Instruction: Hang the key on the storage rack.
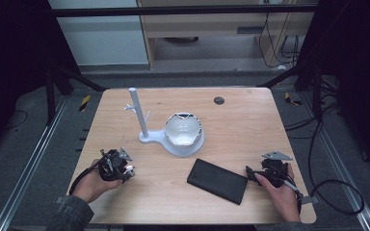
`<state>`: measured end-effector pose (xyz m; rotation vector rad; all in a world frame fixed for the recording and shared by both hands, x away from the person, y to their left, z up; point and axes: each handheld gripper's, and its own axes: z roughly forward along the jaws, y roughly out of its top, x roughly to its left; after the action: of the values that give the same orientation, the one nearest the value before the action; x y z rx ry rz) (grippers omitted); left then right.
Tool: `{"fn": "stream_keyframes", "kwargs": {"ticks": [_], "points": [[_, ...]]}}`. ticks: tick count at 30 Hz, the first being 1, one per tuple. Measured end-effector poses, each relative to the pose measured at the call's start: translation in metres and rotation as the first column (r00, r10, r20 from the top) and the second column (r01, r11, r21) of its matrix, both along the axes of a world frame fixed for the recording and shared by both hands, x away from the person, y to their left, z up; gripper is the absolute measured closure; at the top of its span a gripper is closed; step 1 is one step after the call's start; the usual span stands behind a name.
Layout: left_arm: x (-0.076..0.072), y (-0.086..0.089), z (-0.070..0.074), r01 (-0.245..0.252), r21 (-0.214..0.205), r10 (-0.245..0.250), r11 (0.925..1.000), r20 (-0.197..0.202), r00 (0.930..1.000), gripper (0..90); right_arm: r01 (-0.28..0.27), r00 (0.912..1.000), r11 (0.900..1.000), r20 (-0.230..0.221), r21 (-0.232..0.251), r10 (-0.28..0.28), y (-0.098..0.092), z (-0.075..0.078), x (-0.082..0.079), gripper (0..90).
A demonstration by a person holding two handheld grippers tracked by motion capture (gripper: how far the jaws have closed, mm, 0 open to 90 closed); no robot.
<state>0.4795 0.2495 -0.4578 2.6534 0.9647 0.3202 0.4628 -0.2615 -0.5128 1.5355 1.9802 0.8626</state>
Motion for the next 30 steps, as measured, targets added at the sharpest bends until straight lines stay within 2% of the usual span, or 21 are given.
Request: {"fn": "stream_keyframes", "kwargs": {"ticks": [2, 6, 12, 15, 16, 17, 19, 21, 29, 30], "points": [[0.003, 0.000, -0.002, 0.003, 0.019, -0.003, 0.9998, -0.010, 0.9999, 62.0, -0.001, 1.0000, 1.0000, 0.001, 0.000, 0.001, 0.000, 0.000, 0.000, 3.2], [0.007, 0.001, -0.006, -0.001, 0.021, 0.002, 0.9998, -0.026, 0.9997, 62.3, -0.004, 1.0000, 1.0000, 0.001, 0.000, 0.004, 0.000, 0.000, 0.000, 3.2], [0.012, 0.004, -0.008, 0.002, 0.002, -0.002, 1.0000, -0.050, 0.9987, 63.6, -0.003, 1.0000, 1.0000, 0.001, -0.001, 0.003, 0.000, 0.000, 0.000, 3.1], [0.015, 0.005, -0.007, 0.003, 0.005, -0.002, 1.0000, -0.054, 0.9985, 70.3, -0.004, 1.0000, 1.0000, 0.000, 0.000, 0.004, 0.000, 0.000, 0.000, 3.1], [0.015, 0.005, -0.006, 0.002, 0.004, -0.002, 1.0000, -0.059, 0.9982, 75.1, -0.005, 1.0000, 1.0000, 0.000, 0.001, 0.005, 0.000, 0.000, 0.000, 3.1], [0.015, 0.004, -0.006, 0.003, 0.008, -0.003, 1.0000, -0.066, 0.9978, 79.8, -0.006, 1.0000, 1.0000, 0.000, -0.001, 0.006, 0.000, 0.000, -0.001, 3.1], [0.014, 0.004, -0.005, 0.006, 0.012, -0.005, 0.9999, -0.072, 0.9974, 80.1, -0.005, 1.0000, 1.0000, 0.000, 0.001, 0.005, 0.000, 0.000, -0.001, 3.1], [0.012, 0.002, -0.004, 0.014, 0.036, -0.011, 0.9993, -0.057, 0.9983, 81.1, -0.006, 1.0000, 1.0000, 0.000, 0.001, 0.006, 0.000, 0.000, 0.000, 3.1], [0.004, -0.001, -0.001, 0.039, 0.052, -0.036, 0.9979, -0.057, 0.9978, 81.2, -0.007, 1.0000, 1.0000, 0.000, -0.001, 0.007, 0.000, 0.000, -0.001, 3.1], [0.003, -0.001, -0.001, 0.042, 0.055, -0.038, 0.9976, -0.067, 0.9970, 81.2, -0.007, 1.0000, 1.0000, 0.000, 0.000, 0.007, 0.000, 0.000, -0.001, 3.1]]}}
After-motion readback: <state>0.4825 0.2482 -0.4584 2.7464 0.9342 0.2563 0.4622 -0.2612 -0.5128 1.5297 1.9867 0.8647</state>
